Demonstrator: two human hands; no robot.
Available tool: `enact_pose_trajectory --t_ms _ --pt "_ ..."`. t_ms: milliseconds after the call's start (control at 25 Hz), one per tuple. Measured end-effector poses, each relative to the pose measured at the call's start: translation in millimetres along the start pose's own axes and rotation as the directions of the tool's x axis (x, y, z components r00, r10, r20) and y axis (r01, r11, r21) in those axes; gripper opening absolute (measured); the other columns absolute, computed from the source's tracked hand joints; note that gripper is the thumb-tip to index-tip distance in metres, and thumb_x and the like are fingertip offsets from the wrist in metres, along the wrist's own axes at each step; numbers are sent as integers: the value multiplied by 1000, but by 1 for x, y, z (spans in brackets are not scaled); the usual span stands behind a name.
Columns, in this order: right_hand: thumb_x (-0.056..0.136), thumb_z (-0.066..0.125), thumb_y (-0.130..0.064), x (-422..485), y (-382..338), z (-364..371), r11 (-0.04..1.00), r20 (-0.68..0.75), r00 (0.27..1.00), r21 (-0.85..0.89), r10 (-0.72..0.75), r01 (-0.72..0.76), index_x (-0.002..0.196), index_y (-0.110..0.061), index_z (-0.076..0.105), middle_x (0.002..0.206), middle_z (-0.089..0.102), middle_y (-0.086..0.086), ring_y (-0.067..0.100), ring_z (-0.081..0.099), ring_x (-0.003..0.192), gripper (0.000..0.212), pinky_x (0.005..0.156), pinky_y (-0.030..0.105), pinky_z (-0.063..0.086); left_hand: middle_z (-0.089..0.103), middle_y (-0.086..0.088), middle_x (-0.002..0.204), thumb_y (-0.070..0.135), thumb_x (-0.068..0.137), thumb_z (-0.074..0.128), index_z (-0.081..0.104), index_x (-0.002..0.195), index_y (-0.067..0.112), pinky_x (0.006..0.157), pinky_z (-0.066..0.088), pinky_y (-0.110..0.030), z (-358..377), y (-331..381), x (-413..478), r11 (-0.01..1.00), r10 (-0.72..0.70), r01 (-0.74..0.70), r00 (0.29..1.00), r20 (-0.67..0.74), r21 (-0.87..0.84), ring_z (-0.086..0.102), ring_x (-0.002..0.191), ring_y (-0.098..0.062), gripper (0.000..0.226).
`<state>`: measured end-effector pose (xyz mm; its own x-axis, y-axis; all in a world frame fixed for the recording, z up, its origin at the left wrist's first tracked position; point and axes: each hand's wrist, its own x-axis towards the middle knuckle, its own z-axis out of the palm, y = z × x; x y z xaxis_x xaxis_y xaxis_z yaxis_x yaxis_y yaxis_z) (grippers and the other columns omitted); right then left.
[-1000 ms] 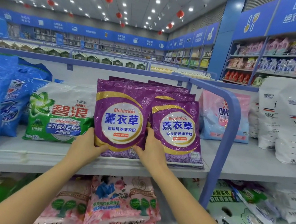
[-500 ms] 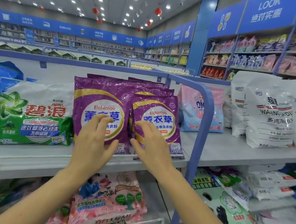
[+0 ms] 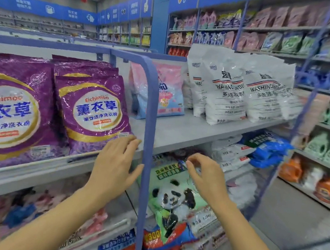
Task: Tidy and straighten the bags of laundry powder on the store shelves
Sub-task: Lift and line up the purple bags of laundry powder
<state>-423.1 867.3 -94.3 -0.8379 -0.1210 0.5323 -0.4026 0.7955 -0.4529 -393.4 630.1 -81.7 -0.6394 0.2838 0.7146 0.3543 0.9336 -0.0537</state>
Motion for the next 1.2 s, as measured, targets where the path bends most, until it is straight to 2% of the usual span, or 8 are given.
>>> enact_pose_trajectory --t_ms 200,400,520,720,920,1000,1080,1200 --pt "93 52 -31 24 86 12 989 120 985 -94 127 -116 98 -17 64 93 66 -5 12 60 86 19 74 29 48 62 -13 110 27 68 76 59 111 3 84 50 -37 48 55 41 992 117 -115 993 -27 48 61 97 -30 52" --pt "93 52 -30 76 167 47 987 312 949 -163 55 -4 106 -16 62 98 68 1 18 63 90 21 80 34 51 63 -15 108 27 66 78 60 109 1 81 51 -37 118 92 100 991 -24 17 998 52 130 63 94 -32 53" --pt "92 53 -23 102 211 64 980 384 923 -189 10 68 111 -14 61 101 69 6 22 63 89 22 69 27 45 63 -17 111 32 70 75 59 112 0 83 50 -37 150 99 118 967 -145 119 984 102 226 62 98 -33 55" --pt "96 46 -35 143 252 101 933 432 899 -293 -67 210 121 -10 50 108 63 14 29 60 97 36 71 32 44 67 -15 109 36 68 76 63 111 -1 79 53 -37 177 96 118 901 -237 171 964 122 400 64 97 -32 58" --pt "82 67 -14 165 274 158 946 321 931 -211 -172 247 127 -1 52 122 56 25 40 56 109 49 86 44 48 67 -11 110 20 60 77 64 109 2 79 52 -34 186 95 118 885 -220 186 975 30 427 65 97 -29 54" --pt "70 80 -16 178 276 169 916 313 930 -282 -194 287 110 -2 64 102 66 24 37 64 91 45 76 42 54 68 -8 110 18 60 73 64 109 5 80 47 -31 188 95 118 874 -220 195 975 5 445 65 98 -27 51" --pt "51 89 -12 189 279 174 886 251 932 -320 -261 335 77 -6 70 63 65 17 29 63 55 33 54 34 52 68 -8 110 16 61 70 64 108 5 82 38 -30 189 94 118 873 -215 197 977 -10 447 64 98 -26 49" --pt "56 83 -11 198 274 174 816 226 889 -355 -399 456 57 -13 64 44 55 7 21 50 35 19 40 20 41 67 -9 111 16 62 68 63 108 4 83 33 -33 187 94 118 874 -212 190 977 0 447 64 98 -28 49"
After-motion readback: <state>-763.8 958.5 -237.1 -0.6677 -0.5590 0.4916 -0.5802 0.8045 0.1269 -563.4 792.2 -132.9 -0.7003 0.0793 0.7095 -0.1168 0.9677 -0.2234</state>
